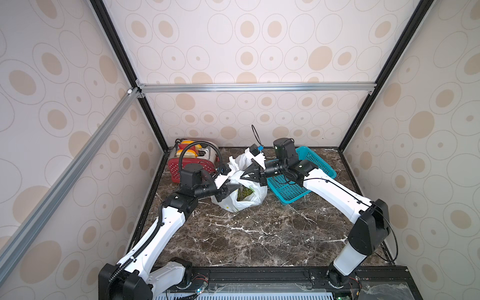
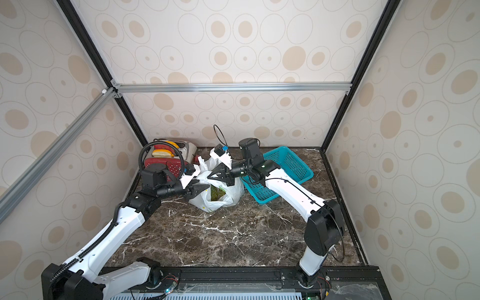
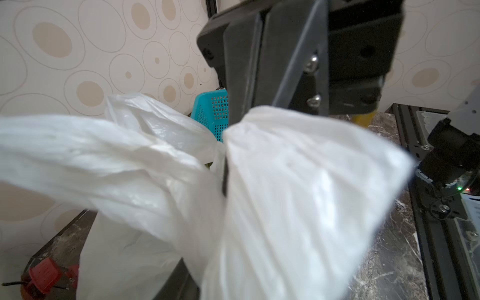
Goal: Place the pineapple into a plastic bag & tie a knot
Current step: Cross the plastic bag at the center of the board.
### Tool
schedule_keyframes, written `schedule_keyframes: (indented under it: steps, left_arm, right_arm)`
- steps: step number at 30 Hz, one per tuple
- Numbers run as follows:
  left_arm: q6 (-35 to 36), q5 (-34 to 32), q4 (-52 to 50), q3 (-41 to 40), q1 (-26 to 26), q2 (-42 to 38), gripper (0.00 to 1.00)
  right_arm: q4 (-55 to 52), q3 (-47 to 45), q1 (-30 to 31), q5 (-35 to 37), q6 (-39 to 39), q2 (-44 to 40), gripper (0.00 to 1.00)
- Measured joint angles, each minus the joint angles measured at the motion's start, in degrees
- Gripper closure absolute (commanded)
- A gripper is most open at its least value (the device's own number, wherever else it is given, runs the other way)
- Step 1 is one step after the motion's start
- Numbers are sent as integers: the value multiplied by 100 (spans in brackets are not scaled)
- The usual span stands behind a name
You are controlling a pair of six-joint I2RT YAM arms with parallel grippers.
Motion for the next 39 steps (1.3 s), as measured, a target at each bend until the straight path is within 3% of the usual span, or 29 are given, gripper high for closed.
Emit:
schedule_keyframes:
  steps: [7, 15, 19, 22, 24, 26, 29, 31, 35, 39]
  left_arm:
    - [-101, 79, 153, -151, 0, -136, 42]
    - [-297, 227, 411, -140, 0, -72, 49]
    - [-321, 297, 407, -98, 0, 37, 59]
    - [-330, 286, 393, -61, 2, 87, 73]
    - [-308, 249, 385, -52, 15, 94, 82]
    - [-249, 203, 369, -48, 17, 94, 91]
    - [-144, 236, 284, -42, 4, 76, 94]
    - [-94, 227, 291, -37, 2, 72, 94]
    - [-13, 247, 286, -37, 0, 72, 93]
    - [79, 345, 286, -37, 0, 92, 92]
  right_arm:
    - [-94, 0, 0, 197, -155, 140, 100]
    - [-348, 133, 17, 190, -367, 214, 100]
    - [-407, 138, 20, 188, -422, 214, 100]
    - [-501, 140, 22, 179, -501, 214, 100]
    - [-599, 160, 22, 192, -562, 214, 94]
    - [-697, 170, 17, 219, -640, 208, 81]
    - [-780, 170, -48, 367, -680, 184, 57]
    - [-835, 142, -122, 389, -673, 116, 47]
    - [-879, -87, -269, 380, -424, -306, 39]
    - [-831, -63, -367, 428, 267, -651, 38]
